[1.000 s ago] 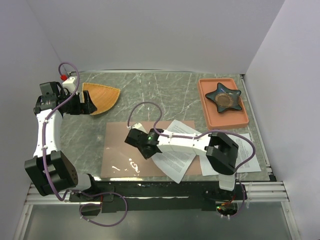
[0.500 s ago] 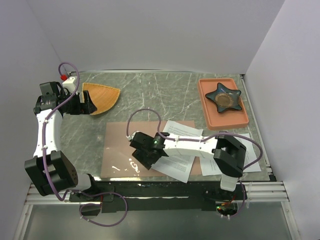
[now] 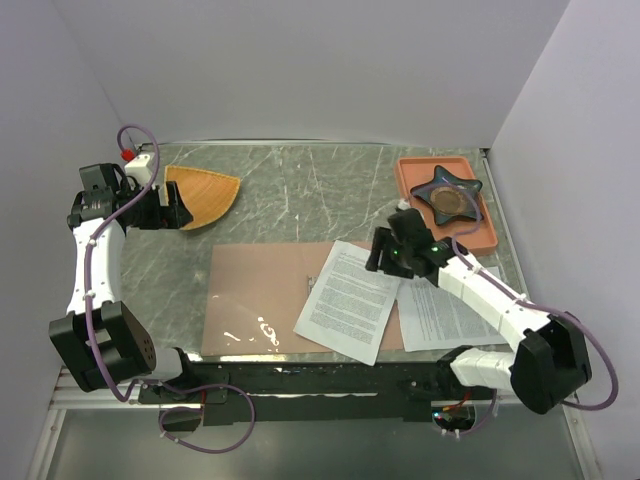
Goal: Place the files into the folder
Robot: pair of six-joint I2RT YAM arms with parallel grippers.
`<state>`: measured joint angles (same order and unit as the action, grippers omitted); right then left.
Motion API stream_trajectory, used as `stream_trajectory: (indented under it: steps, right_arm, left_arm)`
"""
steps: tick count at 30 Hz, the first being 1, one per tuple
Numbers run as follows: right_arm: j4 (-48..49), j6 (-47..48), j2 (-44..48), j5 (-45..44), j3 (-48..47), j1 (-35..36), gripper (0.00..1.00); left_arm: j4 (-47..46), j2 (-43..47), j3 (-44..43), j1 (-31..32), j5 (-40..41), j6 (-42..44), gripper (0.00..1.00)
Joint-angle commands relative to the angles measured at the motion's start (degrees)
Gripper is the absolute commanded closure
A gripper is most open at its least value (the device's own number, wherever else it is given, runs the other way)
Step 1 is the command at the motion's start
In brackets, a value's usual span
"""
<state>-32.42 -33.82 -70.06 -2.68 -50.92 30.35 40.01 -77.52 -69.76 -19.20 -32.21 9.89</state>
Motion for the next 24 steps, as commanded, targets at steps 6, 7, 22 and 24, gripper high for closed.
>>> stream_trajectory:
  steps: [6, 7, 22, 24]
  right_arm:
    - [3.07, -5.82, 0.1, 12.09, 9.25, -8.46, 0.34]
    - [2.63, -5.9, 0.01, 11.56, 9.43, -8.64, 0.35]
    - [-2.38, -8.54, 1.6, 5.32, 13.47, -8.82, 0.35]
    - [-1.07, -8.8, 0.72, 6.19, 14.17, -8.82, 0.35]
  left_arm:
    - [-4.23, -2.02, 3.48, -0.22, 2.94, 4.35, 0.04]
    - [-4.24, -2.46, 3.57, -0.14, 3.37, 4.96, 0.04]
    - [-5.47, -4.66, 5.15, -0.13, 4.87, 6.63, 0.04]
    - [-6.26, -5.19, 6.64, -0.13, 5.74, 7.68, 0.04]
